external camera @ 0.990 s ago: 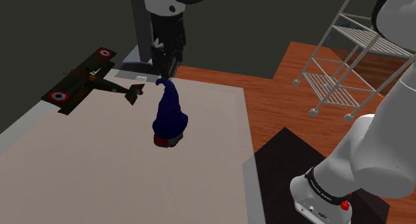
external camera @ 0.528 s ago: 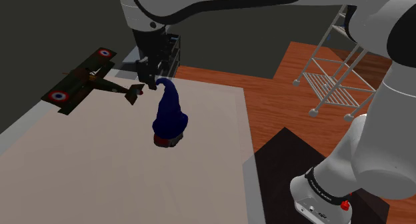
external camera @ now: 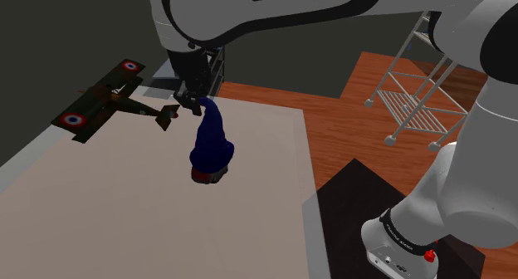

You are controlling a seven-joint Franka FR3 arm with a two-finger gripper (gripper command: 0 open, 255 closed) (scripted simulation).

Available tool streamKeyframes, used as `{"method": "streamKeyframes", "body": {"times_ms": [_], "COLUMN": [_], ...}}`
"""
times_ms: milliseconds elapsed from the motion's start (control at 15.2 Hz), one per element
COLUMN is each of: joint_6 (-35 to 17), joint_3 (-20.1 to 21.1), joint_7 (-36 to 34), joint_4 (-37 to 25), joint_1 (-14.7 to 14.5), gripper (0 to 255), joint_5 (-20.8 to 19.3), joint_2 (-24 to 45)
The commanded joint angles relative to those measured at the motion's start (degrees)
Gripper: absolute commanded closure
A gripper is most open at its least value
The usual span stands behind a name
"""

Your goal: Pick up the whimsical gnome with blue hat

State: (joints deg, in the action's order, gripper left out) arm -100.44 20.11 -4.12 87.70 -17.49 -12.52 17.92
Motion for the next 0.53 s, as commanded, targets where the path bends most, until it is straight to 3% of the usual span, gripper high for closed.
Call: {"method": "streamKeyframes", "body": {"times_ms": [0, 462], "joint_6": [-0.02, 0.6], "joint_3": [-0.01, 0.01], "joint_7": [0.0, 0.11], "joint_4": [0.03, -0.56], "joint_1": [0.01, -0.01], "gripper": [255, 255], "joint_5": [-0.01, 0.03], "joint_2": [0.02, -0.03]}}
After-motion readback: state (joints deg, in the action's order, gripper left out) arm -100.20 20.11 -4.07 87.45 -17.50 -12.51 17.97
